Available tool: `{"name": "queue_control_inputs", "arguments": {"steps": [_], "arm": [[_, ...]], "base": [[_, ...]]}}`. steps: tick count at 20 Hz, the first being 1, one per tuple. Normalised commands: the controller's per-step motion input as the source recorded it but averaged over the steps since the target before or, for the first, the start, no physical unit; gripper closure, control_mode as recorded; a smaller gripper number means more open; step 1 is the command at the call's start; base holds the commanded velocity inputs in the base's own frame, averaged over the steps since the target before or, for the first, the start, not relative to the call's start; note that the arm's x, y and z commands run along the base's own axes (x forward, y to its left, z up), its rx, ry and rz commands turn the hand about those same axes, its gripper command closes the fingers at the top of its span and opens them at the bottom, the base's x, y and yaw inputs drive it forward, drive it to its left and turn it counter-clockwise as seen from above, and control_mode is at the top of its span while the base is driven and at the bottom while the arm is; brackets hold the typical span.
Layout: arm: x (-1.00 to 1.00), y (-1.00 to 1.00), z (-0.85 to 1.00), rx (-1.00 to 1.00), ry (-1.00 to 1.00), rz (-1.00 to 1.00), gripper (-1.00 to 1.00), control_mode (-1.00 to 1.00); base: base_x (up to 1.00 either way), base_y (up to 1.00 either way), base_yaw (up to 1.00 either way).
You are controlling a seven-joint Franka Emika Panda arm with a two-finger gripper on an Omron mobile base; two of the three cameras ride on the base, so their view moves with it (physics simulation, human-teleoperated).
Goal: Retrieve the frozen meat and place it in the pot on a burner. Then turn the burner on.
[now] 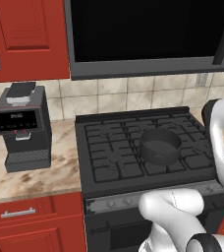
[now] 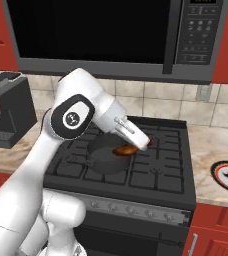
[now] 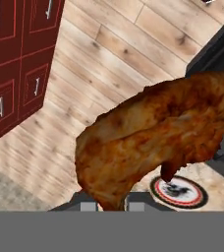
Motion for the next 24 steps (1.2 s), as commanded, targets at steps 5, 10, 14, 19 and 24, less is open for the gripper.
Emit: {"name": "queue_control_inputs", "arguments": {"steps": [5, 10, 14, 19, 24], "arm": [[0.18, 0.00, -0.71, 0.35, -0.05, -0.01, 1.00, -1.00], [0.06, 0.02, -0.68, 0.23, -0.08, 0.01, 1.00, -1.00], [0.16, 0.21, -0.45, 0.27, -0.08, 0.07, 1.00, -1.00], [0.05, 0.37, -0.06, 0.11, -0.11, 0.25, 1.00, -1.00], [0.13, 0.61, -0.03, 0.01, -0.03, 0.40, 1.00, -1.00]], "base": [[0.00, 0.00, 0.00], [0.00, 0.00, 0.00], [0.00, 0.00, 0.00], [0.00, 0.00, 0.00], [0.00, 0.00, 0.00]]}}
